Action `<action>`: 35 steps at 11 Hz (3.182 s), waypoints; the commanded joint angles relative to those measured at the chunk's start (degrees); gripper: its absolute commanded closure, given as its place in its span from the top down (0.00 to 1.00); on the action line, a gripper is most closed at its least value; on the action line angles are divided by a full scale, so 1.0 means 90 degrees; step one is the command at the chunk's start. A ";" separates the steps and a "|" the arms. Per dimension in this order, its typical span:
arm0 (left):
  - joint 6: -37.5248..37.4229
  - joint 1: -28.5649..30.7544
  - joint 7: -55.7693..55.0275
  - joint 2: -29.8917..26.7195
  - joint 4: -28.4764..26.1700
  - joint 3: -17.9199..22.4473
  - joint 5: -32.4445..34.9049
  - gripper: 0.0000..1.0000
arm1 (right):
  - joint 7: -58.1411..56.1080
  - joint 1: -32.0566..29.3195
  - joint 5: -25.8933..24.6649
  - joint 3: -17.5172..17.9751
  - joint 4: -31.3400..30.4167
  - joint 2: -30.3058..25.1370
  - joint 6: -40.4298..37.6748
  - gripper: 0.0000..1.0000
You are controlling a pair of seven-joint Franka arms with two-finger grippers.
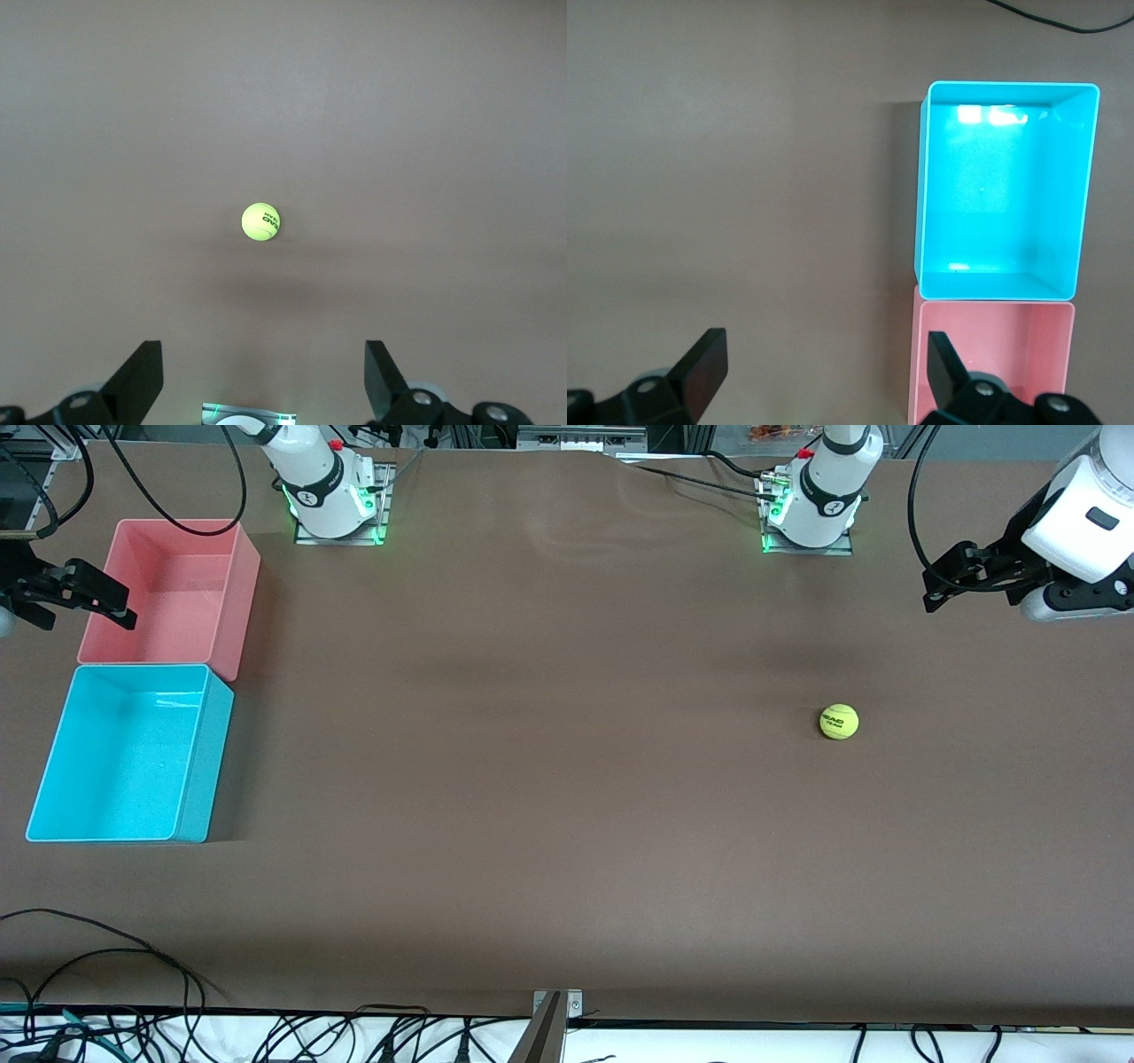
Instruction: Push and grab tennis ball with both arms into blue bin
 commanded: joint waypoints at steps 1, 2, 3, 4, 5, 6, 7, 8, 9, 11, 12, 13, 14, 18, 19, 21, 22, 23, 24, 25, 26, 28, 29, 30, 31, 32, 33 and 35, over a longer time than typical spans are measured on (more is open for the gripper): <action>-0.0148 0.0047 -0.0069 0.0083 0.0217 0.0032 -0.0227 1.00 | -0.0041 -0.0048 -0.0091 0.0039 0.0148 0.0025 -0.0134 1.00; -0.0158 0.0067 -0.0070 0.0092 0.0217 0.0052 -0.0326 1.00 | -0.0051 -0.0057 -0.0081 0.0020 0.0158 0.0034 -0.0134 1.00; -0.0148 0.0087 -0.0070 0.0093 0.0217 0.0052 -0.0327 1.00 | -0.0041 -0.0048 -0.0081 0.0039 0.0158 0.0035 -0.0134 1.00; -0.0158 0.0077 -0.0070 0.0093 0.0217 0.0043 -0.0327 1.00 | -0.0041 -0.0048 -0.0081 0.0049 0.0158 0.0035 -0.0134 1.00; -0.0148 0.0077 -0.0079 0.0093 0.0217 0.0042 -0.0327 1.00 | -0.0041 -0.0048 -0.0081 0.0049 0.0158 0.0035 -0.0134 1.00; -0.0158 0.0077 -0.0079 0.0083 0.0217 0.0042 -0.0317 1.00 | -0.0041 -0.0048 -0.0081 0.0049 0.0158 0.0035 -0.0134 1.00; -0.0148 0.0077 -0.0079 0.0083 0.0217 0.0042 -0.0327 1.00 | -0.0041 -0.0048 -0.0081 0.0059 0.0158 0.0025 -0.0134 1.00; -0.0158 0.0077 -0.0079 0.0092 0.0217 0.0042 -0.0317 1.00 | -0.0051 -0.0038 -0.0091 0.0059 0.0158 0.0005 -0.0154 1.00; -0.0158 0.0077 -0.0079 0.0093 0.0217 0.0042 -0.0317 1.00 | -0.0051 -0.0038 -0.0081 0.0059 0.0158 0.0005 -0.0144 1.00; -0.0158 0.0077 -0.0079 0.0092 0.0217 0.0042 -0.0317 1.00 | -0.0051 -0.0038 -0.0081 0.0059 0.0158 0.0005 -0.0144 1.00; -0.0158 0.0077 -0.0079 0.0093 0.0217 0.0023 -0.0298 1.00 | -0.0051 -0.0038 -0.0091 0.0059 0.0158 0.0005 -0.0134 1.00; -0.0158 0.0058 -0.0079 0.0093 0.0217 0.0004 -0.0259 1.00 | -0.0051 -0.0047 -0.0091 0.0049 0.0158 0.0005 -0.0134 1.00; -0.0177 0.0067 -0.0079 0.0093 0.0217 0.0003 -0.0259 1.00 | -0.0051 -0.0048 -0.0091 0.0049 0.0158 0.0015 -0.0134 1.00; -0.0285 0.0038 -0.0041 0.0102 0.0217 -0.0006 -0.0249 1.00 | -0.0051 -0.0038 -0.0081 0.0059 0.0168 0.0015 -0.0134 1.00; -0.0285 0.0048 -0.0021 0.0102 0.0217 0.0013 -0.0268 1.00 | -0.0051 -0.0038 -0.0091 0.0059 0.0206 0.0005 -0.0144 1.00; -0.0295 0.0057 -0.0021 0.0296 0.0198 0.0013 -0.0249 1.00 | -0.0060 -0.0048 -0.0111 0.0039 0.0246 0.0005 -0.0154 1.00; -0.0295 0.0057 -0.0021 0.0385 0.0178 0.0013 -0.0229 1.00 | -0.0051 -0.0048 -0.0120 0.0039 0.0256 0.0015 -0.0154 1.00; -0.0304 0.0086 -0.0021 0.0405 0.0130 0.0023 -0.0229 1.00 | -0.0051 -0.0048 -0.0236 0.0049 0.0256 0.0015 -0.0144 1.00; -0.0304 0.0193 0.0057 0.0395 0.0110 0.0052 -0.0287 1.00 | -0.0051 -0.0048 -0.0305 0.0049 0.0256 0.0015 -0.0144 1.00; -0.0304 0.0271 0.0173 0.0405 0.0148 0.0033 -0.0317 1.00 | -0.0060 -0.0048 -0.0354 0.0049 0.0256 0.0054 -0.0134 1.00; -0.0295 0.0292 0.0146 0.0415 0.0081 0.0023 -0.0327 1.00 | -0.0070 -0.0038 -0.0422 0.0049 0.0256 0.0141 -0.0125 1.00; -0.0208 0.0098 0.0155 0.0405 -0.0259 -0.0112 -0.0143 1.00 | -0.0090 -0.0038 -0.0375 0.0059 0.0275 0.0142 -0.0144 1.00; 0.0054 0.0106 0.0184 0.0212 -0.0580 -0.0201 0.0178 1.00 | -0.0090 -0.0038 -0.0374 0.0068 0.0275 0.0113 -0.0154 1.00; 0.0424 0.0087 0.0175 -0.0022 -0.1067 -0.0221 0.0278 1.00 | -0.0099 -0.0038 -0.0355 0.0069 0.0275 0.0103 -0.0212 1.00; 0.0631 0.0154 0.0184 -0.0083 -0.1294 -0.0221 0.0240 1.00 | -0.0090 -0.0038 -0.0345 0.0049 0.0275 0.0103 -0.0241 1.00; 0.0769 0.0165 0.0184 -0.0035 -0.1461 -0.0221 0.0240 1.00 | -0.0070 -0.0038 -0.0345 0.0059 0.0275 0.0103 -0.0251 1.00; 0.0925 0.0320 0.0213 -0.0054 -0.1646 -0.0221 0.0220 1.00 | -0.0080 -0.0038 -0.0345 0.0068 0.0256 0.0084 -0.0261 1.00; 0.1121 0.0526 0.0738 -0.0064 -0.2036 -0.0173 0.0210 1.00 | -0.0109 -0.0038 -0.0345 0.0059 0.0256 0.0074 -0.0329 1.00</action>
